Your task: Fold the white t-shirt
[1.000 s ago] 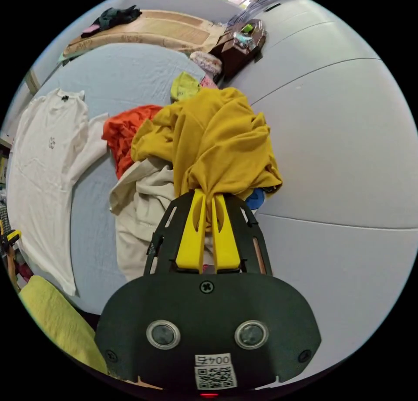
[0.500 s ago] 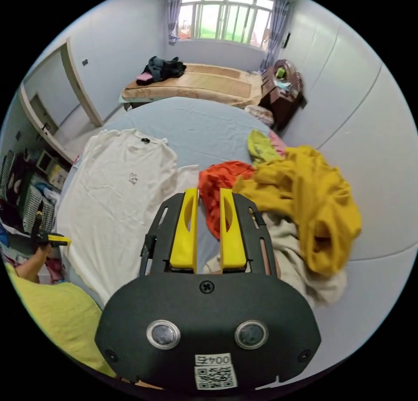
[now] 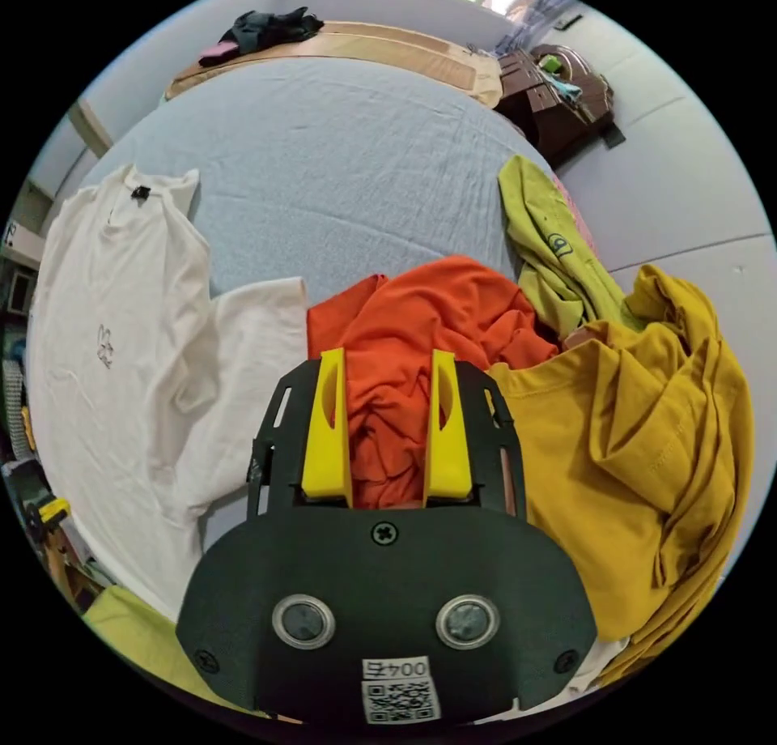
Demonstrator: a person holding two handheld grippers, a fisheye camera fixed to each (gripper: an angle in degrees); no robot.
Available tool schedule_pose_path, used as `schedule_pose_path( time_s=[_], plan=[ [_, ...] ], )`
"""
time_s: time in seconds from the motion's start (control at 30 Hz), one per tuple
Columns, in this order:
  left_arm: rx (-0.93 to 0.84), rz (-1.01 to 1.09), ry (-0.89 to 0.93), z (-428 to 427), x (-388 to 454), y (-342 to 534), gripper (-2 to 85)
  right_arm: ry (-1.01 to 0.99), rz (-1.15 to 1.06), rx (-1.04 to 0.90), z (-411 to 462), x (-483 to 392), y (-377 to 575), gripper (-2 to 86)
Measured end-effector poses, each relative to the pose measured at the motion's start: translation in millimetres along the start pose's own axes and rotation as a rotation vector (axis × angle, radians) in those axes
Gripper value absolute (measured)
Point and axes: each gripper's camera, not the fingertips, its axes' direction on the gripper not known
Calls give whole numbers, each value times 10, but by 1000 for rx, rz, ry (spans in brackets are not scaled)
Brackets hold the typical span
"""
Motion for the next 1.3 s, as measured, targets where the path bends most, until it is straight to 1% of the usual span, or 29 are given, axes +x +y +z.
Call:
schedule_pose_path(
  time_s=[0.03,0.07,0.1,0.13,0.17,0.2,0.23,0.27,0.33,0.37,0.4,0.43,0.5,0.53,0.57,0.63,0.7,0.8,0.9,0.93,1.0,1.03,1.07,1.1,1.13,1.17,1.2,1.23,1.3],
  plan=[
    [3,-3,7,0,-5,6,7,110,-63,-9,37,-61,23,90],
    [6,-5,14,0,-11,12,7,147,-86,-13,51,-69,31,73],
    [7,-6,17,-1,-14,15,7,234,-91,-35,79,-18,32,53],
    [10,-7,22,-1,-17,21,8,310,-56,-38,81,127,40,47],
    [12,-9,25,-2,-17,25,8,334,-15,-44,85,241,46,46],
    [12,-8,25,-2,-15,26,8,283,54,-68,126,487,63,43],
    [12,-5,21,-4,-6,26,8,159,119,-96,180,702,72,43],
    [12,0,16,-5,7,28,8,101,153,-92,184,777,77,43],
    [15,6,9,-8,22,33,8,-65,206,-40,144,864,115,46],
    [16,5,10,-8,24,36,8,-87,204,-19,109,845,133,47],
    [17,4,12,-9,23,39,8,-130,186,58,-9,762,193,51],
    [21,0,19,-9,18,45,7,-179,144,143,-149,632,270,57],
    [24,-4,30,-9,7,52,7,-234,54,205,-279,384,349,71],
    [25,-6,37,-9,0,54,7,-238,-47,179,-272,177,356,94],
    [24,-9,43,-10,-5,55,7,-217,-95,157,-247,70,357,106],
    [23,-6,46,-11,-4,54,7,-109,-299,43,-75,-333,388,160],
    [21,-4,47,-12,0,52,7,-17,-415,-14,43,-550,452,194],
    [31,-11,51,-14,5,66,6,37,-497,-37,188,-751,508,223],
    [37,-23,58,-14,5,79,6,108,-553,-63,371,-959,541,224],
    [37,-25,59,-15,8,79,6,134,-519,-8,329,-950,537,202],
    [35,-24,56,-17,18,78,6,265,-528,-38,402,-914,557,147],
    [35,-23,53,-18,26,77,6,313,-484,-46,424,-816,548,122],
    [33,-22,51,-18,34,77,6,328,-439,-47,416,-737,530,118],
    [33,-22,50,-19,38,77,6,369,-291,-44,371,-509,476,111],
    [34,-23,49,-19,43,80,6,343,-120,-29,294,-229,436,108],
    [36,-24,48,-20,48,83,6,290,-48,-23,261,-94,424,106],
    [36,-23,48,-20,50,85,6,153,56,-46,265,117,403,104],
    [37,-22,49,-20,53,87,6,25,104,-85,334,214,387,105],
    [37,-23,52,-20,52,89,6,-27,95,-133,425,169,391,110]
  ],
)
